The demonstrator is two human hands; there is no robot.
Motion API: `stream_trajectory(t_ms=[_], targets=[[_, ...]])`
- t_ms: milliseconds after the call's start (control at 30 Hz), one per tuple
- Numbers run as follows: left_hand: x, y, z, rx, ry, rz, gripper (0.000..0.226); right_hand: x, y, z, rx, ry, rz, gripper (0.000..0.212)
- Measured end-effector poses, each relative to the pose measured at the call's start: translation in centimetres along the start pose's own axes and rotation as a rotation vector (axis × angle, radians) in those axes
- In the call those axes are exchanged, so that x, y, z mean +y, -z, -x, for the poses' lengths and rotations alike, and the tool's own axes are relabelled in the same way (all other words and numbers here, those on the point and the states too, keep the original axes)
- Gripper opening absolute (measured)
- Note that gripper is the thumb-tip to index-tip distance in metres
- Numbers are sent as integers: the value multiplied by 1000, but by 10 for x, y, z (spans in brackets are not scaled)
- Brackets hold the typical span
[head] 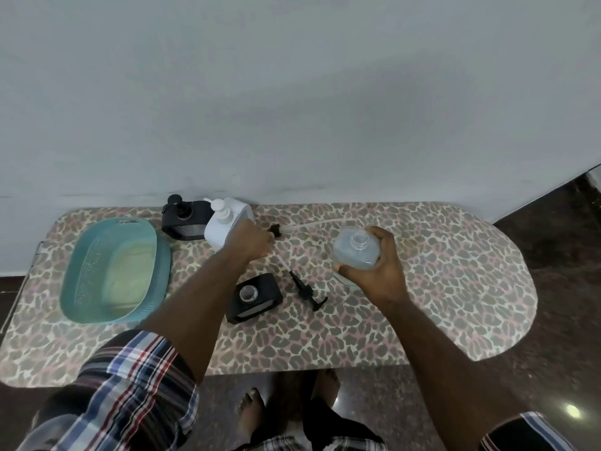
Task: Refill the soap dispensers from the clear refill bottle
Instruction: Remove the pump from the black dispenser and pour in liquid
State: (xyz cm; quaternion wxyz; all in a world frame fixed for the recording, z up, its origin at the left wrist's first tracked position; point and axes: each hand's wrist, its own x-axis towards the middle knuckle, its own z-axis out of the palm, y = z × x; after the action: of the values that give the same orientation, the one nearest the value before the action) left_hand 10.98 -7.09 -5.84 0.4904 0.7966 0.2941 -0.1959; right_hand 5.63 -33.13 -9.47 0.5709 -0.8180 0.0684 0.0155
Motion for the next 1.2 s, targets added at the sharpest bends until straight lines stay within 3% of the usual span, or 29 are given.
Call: stream_trajectory(t_ms=[67,133,300,400,500,567,667,767,1200], targets=[[0,15,14,-7,-118,-130,23,1,2,0,-13,-21,5,93],[-11,33,32,-27,-190,-95,32,-2,0,1,-20,-39,23,93],[-67,68,64,-109,-194,-99,40,-17,-11,3,-50,-48,91,83],[-99,75,73,-321,-130,-207,77,-26,-18,8,-40,-22,127,77],[-121,60,74,-373,-142,-192,105,-37,-25,16,-22,-13,149,75],[-133,44,73,-290,-193,-136,100,-45,-27,22,-23,8,161,74],[-138,28,71,-88,-244,-59,65,-54,-31,32,-26,40,177,71],[-129,31,77,-60,-289,-43,46,-65,-33,41,-40,82,225,70],[-71,103,140,-80,-568,-59,48,-172,-31,63,-17,447,543,63]])
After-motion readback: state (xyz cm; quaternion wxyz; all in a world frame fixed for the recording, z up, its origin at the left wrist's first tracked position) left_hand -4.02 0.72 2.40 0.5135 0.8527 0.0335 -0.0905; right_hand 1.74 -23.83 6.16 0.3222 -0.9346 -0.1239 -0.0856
